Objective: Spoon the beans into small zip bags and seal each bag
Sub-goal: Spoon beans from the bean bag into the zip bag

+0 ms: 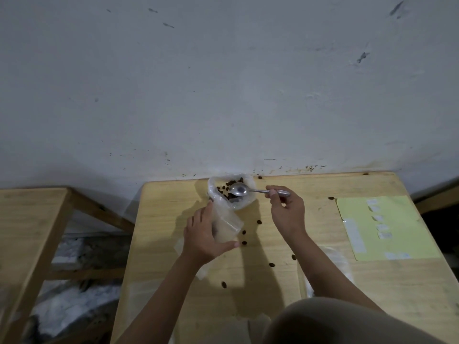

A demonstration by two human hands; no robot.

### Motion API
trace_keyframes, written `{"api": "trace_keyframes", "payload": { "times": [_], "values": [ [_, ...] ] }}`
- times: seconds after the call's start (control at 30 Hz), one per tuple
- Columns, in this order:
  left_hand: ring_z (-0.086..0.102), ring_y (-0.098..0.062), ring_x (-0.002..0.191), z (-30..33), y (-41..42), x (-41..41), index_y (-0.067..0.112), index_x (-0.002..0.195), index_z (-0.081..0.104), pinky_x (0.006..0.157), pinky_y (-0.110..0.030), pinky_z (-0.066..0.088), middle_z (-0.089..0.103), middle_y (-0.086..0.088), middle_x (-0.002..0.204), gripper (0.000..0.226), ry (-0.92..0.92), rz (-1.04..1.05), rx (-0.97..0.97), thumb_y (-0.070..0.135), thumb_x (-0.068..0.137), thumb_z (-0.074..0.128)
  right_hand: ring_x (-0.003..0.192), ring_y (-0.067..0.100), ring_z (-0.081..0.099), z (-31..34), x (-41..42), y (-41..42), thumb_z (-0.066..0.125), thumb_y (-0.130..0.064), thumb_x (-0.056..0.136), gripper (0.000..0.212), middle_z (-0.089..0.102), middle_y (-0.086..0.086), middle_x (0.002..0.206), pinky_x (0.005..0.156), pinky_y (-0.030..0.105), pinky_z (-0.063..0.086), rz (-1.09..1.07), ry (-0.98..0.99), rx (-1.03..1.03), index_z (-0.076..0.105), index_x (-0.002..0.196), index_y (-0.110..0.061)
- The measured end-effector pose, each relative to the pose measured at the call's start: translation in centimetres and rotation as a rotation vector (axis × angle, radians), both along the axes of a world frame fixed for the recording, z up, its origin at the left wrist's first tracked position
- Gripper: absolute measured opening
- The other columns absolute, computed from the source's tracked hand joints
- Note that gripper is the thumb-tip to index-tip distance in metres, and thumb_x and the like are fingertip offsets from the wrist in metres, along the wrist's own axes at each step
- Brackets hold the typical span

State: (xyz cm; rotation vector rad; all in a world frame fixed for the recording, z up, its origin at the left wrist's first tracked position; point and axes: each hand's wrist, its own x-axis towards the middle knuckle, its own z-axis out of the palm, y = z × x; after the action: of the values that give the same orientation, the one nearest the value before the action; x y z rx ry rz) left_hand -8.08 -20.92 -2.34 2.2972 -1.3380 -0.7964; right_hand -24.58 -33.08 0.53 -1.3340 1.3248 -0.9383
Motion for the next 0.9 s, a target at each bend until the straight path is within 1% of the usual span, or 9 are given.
{"api": "trace_keyframes", "payload": {
  "times": [0.1, 0.2, 0.27, 0.33, 0.5, 0.57, 0.7, 0.8, 0.9],
  "values": [
    [0.026, -0.023, 0.130, -0.3, -0.2, 0.3, 0.025, 0.150, 0.008, 0.106, -0.043, 0.028, 0.027, 0.002, 0.145, 0.131, -0.006, -0.018, -0.012, 0.081, 0.045, 0.061, 0.080, 0.009, 0.058, -1.1, 1.5, -0.6, 0.053, -0.012, 0.094, 0.016, 0.069, 0.001, 0.089, 0.063, 0.006, 0.040, 0.014, 0.053, 0.008, 0.069, 0.096, -0.013],
    [0.027, -0.022, 0.130, -0.6, -0.5, 0.5, 0.024, 0.151, 0.009, 0.106, -0.042, 0.028, 0.027, 0.003, 0.145, 0.131, -0.008, -0.044, -0.015, 0.082, 0.044, 0.058, 0.085, 0.008, 0.059, -2.5, 3.0, -0.8, 0.053, -0.012, 0.093, 0.019, 0.069, 0.002, 0.099, 0.063, 0.002, 0.039, 0.030, 0.102, 0.021, 0.070, 0.099, -0.006],
    [0.028, -0.021, 0.130, -0.9, -0.7, 0.6, 0.021, 0.150, 0.011, 0.106, -0.039, 0.027, 0.027, 0.003, 0.145, 0.130, -0.004, -0.061, -0.025, 0.082, 0.045, 0.058, 0.091, 0.014, 0.061, -3.3, 3.8, -0.9, 0.053, -0.013, 0.093, 0.020, 0.069, 0.003, 0.100, 0.065, 0.003, 0.040, 0.040, 0.138, 0.040, 0.070, 0.103, -0.007],
    [0.028, -0.020, 0.129, -1.0, -0.9, 0.8, 0.020, 0.150, 0.013, 0.105, -0.035, 0.026, 0.028, 0.003, 0.145, 0.130, 0.003, -0.074, -0.038, 0.082, 0.045, 0.057, 0.090, 0.014, 0.060, -3.6, 4.4, -0.9, 0.053, -0.013, 0.094, 0.019, 0.068, 0.003, 0.097, 0.069, 0.013, 0.042, 0.047, 0.153, 0.103, 0.069, 0.103, -0.008],
    [0.028, -0.019, 0.128, -1.3, -1.1, 0.9, 0.020, 0.150, 0.013, 0.102, -0.032, 0.025, 0.027, 0.005, 0.147, 0.129, 0.008, -0.083, -0.053, 0.081, 0.047, 0.058, 0.095, 0.015, 0.059, -4.1, 5.5, -0.8, 0.055, -0.014, 0.093, 0.018, 0.068, 0.004, 0.099, 0.082, 0.026, 0.045, 0.001, 0.081, 0.291, 0.072, 0.099, -0.009],
    [0.027, -0.018, 0.128, -1.4, -1.1, 0.9, 0.020, 0.151, 0.012, 0.102, -0.033, 0.026, 0.027, 0.005, 0.147, 0.129, 0.008, -0.085, -0.052, 0.081, 0.047, 0.058, 0.087, 0.015, 0.059, -4.2, 5.6, -0.9, 0.055, -0.015, 0.093, 0.019, 0.069, 0.005, 0.095, 0.079, 0.029, 0.047, -0.042, 0.046, 0.344, 0.072, 0.099, -0.009],
    [0.028, -0.017, 0.129, -1.5, -1.0, 1.0, 0.021, 0.151, 0.013, 0.102, -0.032, 0.025, 0.028, 0.005, 0.146, 0.129, -0.013, -0.091, -0.058, 0.082, 0.047, 0.058, 0.061, 0.006, 0.047, -4.1, 5.5, -1.3, 0.056, -0.015, 0.092, 0.018, 0.065, -0.001, 0.075, 0.059, 0.023, 0.039, -0.125, -0.022, 0.435, 0.073, 0.092, -0.009],
    [0.029, -0.017, 0.128, -1.5, -0.8, 1.0, 0.021, 0.150, 0.013, 0.102, -0.032, 0.026, 0.029, 0.006, 0.146, 0.128, -0.012, -0.089, -0.059, 0.081, 0.047, 0.060, 0.057, 0.008, 0.046, -3.8, 5.1, -1.4, 0.055, -0.014, 0.092, 0.018, 0.069, 0.001, 0.076, 0.057, 0.024, 0.037, -0.165, -0.077, 0.473, 0.072, 0.085, -0.014],
    [0.030, -0.017, 0.127, -1.5, -0.6, 1.1, 0.023, 0.150, 0.013, 0.102, -0.033, 0.028, 0.030, 0.006, 0.145, 0.128, -0.018, -0.079, -0.053, 0.080, 0.047, 0.063, 0.056, 0.010, 0.046, -3.6, 4.3, -1.5, 0.056, -0.014, 0.092, 0.017, 0.070, 0.004, 0.078, 0.057, 0.025, 0.037, -0.181, -0.102, 0.486, 0.072, 0.092, -0.009]
  ]
}}
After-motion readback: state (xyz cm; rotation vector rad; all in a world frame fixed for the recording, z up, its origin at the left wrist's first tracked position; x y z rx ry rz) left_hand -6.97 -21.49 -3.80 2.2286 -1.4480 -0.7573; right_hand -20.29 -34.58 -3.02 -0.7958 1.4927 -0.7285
